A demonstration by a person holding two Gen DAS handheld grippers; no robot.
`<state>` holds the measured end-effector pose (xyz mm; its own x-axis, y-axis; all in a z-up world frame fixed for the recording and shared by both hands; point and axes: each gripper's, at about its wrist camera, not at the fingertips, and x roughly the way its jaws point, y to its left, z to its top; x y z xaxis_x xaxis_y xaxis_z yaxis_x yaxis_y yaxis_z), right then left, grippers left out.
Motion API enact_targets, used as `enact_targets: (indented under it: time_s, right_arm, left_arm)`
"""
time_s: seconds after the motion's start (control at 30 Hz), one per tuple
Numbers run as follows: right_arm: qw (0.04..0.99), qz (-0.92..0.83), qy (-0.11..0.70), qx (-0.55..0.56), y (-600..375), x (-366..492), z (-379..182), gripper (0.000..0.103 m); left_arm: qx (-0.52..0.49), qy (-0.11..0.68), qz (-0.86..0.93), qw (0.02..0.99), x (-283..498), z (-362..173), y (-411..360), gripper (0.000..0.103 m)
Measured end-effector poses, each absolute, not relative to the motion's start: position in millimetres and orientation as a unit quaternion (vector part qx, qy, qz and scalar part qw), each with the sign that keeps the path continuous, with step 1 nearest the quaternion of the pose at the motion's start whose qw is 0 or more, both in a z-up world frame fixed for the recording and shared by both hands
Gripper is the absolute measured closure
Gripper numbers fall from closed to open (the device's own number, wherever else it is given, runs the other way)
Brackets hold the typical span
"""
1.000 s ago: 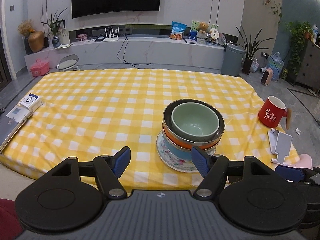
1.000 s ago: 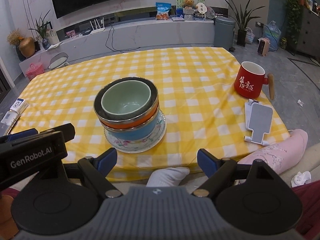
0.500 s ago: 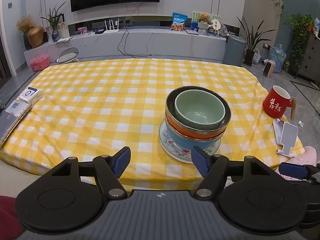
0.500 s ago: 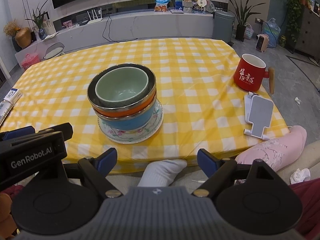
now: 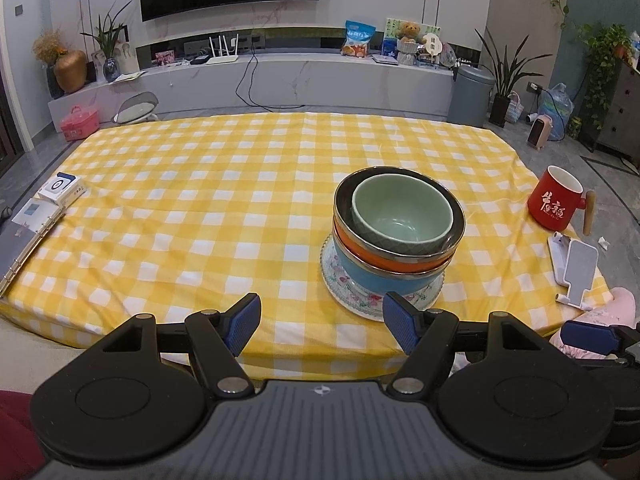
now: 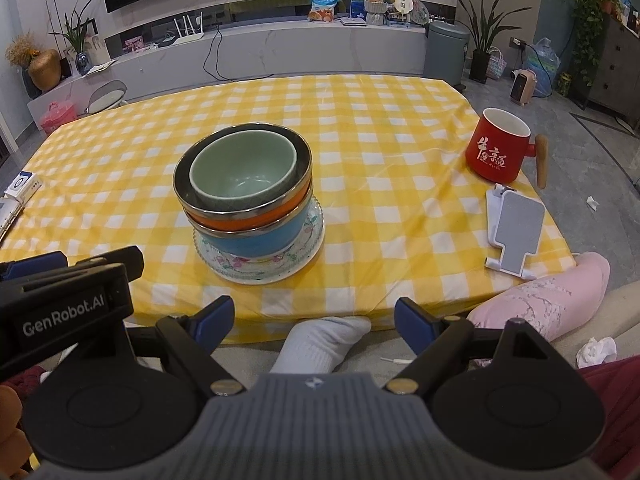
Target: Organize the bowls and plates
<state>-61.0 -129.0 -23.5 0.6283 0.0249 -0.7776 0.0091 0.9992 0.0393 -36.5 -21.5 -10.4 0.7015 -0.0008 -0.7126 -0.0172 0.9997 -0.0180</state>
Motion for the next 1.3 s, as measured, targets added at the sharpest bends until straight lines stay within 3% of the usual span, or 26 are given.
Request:
enact_targets:
  time_s: [1.3]
  right_arm:
    - [0.901, 0.006, 0.434, 0.009, -128.6, -63.7, -25.1, 0.018]
  left_arm:
    - [-0.006, 0.391, -0.006, 0.92, -37.9, -10.7, -23.2, 0.018]
